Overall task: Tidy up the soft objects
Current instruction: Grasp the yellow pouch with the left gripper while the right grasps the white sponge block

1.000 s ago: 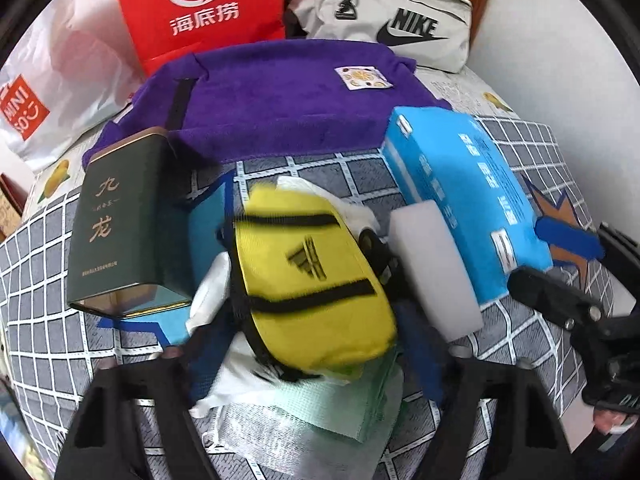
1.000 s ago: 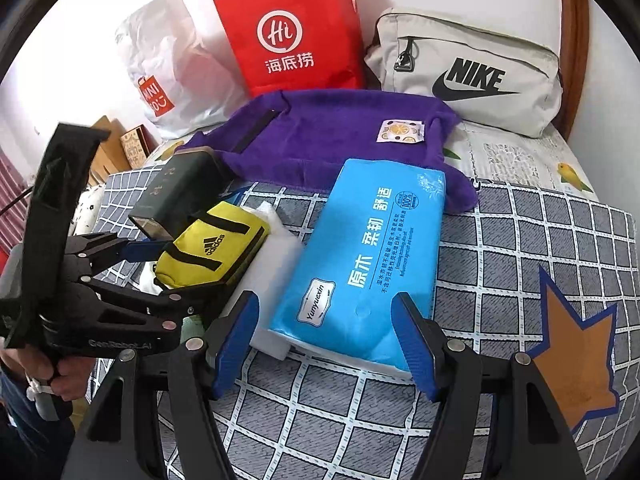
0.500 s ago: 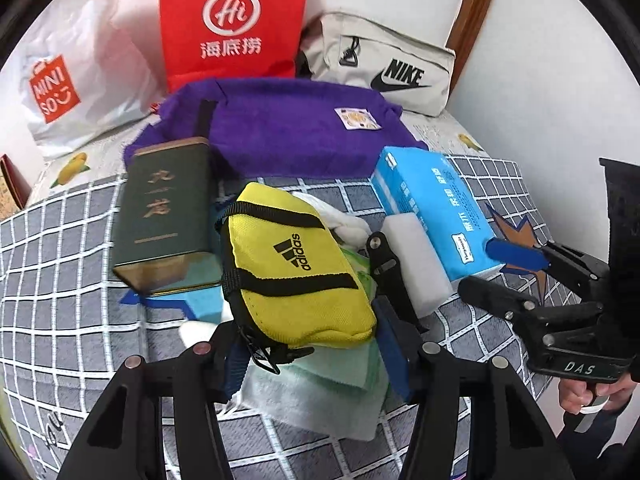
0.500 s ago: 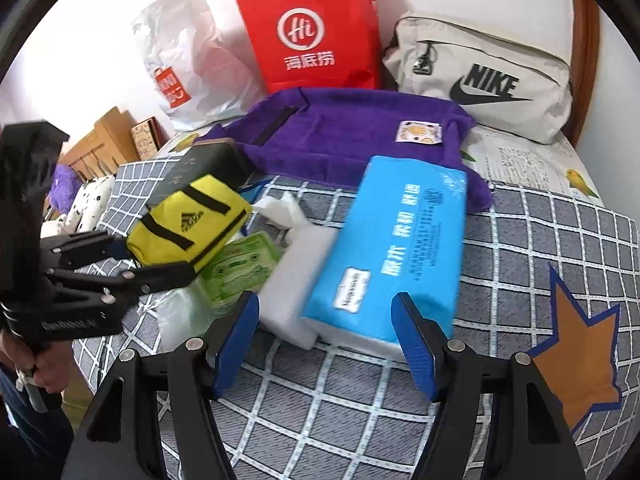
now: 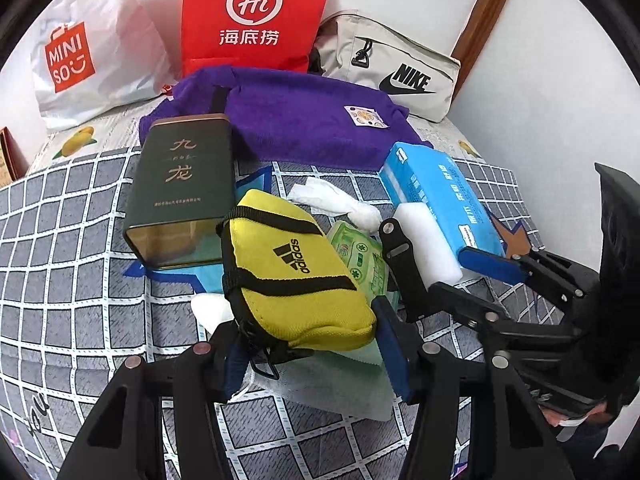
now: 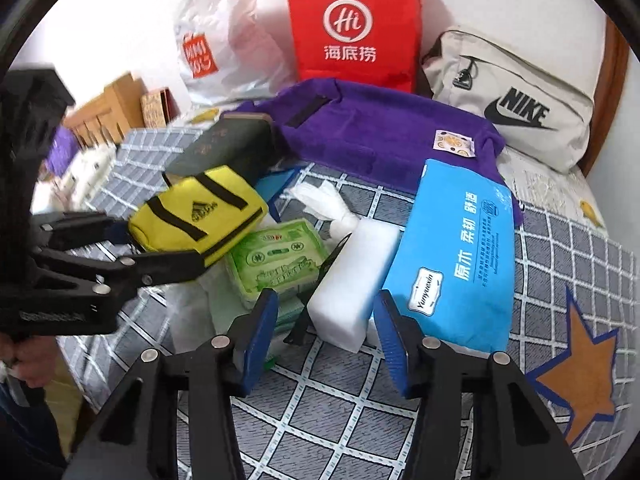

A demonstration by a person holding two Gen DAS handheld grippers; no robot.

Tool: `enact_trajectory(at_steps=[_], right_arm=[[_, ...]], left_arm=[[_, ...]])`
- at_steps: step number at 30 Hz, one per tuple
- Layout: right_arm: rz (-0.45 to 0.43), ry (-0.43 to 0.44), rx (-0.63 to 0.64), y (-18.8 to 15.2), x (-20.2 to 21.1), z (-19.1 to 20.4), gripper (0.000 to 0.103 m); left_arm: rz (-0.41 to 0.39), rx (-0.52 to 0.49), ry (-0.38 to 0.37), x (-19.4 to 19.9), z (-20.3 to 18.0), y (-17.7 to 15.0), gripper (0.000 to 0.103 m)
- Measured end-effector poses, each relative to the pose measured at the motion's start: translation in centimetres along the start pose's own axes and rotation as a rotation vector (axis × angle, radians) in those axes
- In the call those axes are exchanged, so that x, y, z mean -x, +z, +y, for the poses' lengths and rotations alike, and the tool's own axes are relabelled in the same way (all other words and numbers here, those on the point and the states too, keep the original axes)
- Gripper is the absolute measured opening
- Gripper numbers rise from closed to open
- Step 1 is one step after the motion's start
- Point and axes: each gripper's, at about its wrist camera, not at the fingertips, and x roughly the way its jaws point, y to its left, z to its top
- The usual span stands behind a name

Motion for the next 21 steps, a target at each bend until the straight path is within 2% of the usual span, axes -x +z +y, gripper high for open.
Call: enact_trajectory(at_steps=[10,11,12,18,21], right_arm=[[0.033,-0.126,0.059,-0.2,-1.5,1.6,0.042],[0.018,-0.135,0.065,-0.2,-1.3,1.7,0.032],[0.011,-0.156,0.069,-0.3,-1.2,1.7,0.026],[0.001,-0.087,0.004,-1.0,0.8,-0.1,0.024],[-0.011,-0.067,0.014,-1.5,2.1,0.2,0.024]], left_arm=[[0.001,0.008,-0.037,-0.2,0.5,-0.4,0.054],[0.002,0.011,-0.040,-0.2,0.6,-0.5,0.054],[0.003,0.013,-0.043,-0.3,0.6,-0.5,0.054],[0.002,0.016,-0.050,-0.3,0.8,-0.6,0.054],[0.001,0.016,-0.048,-0.2,0.7,-0.7,0.054]])
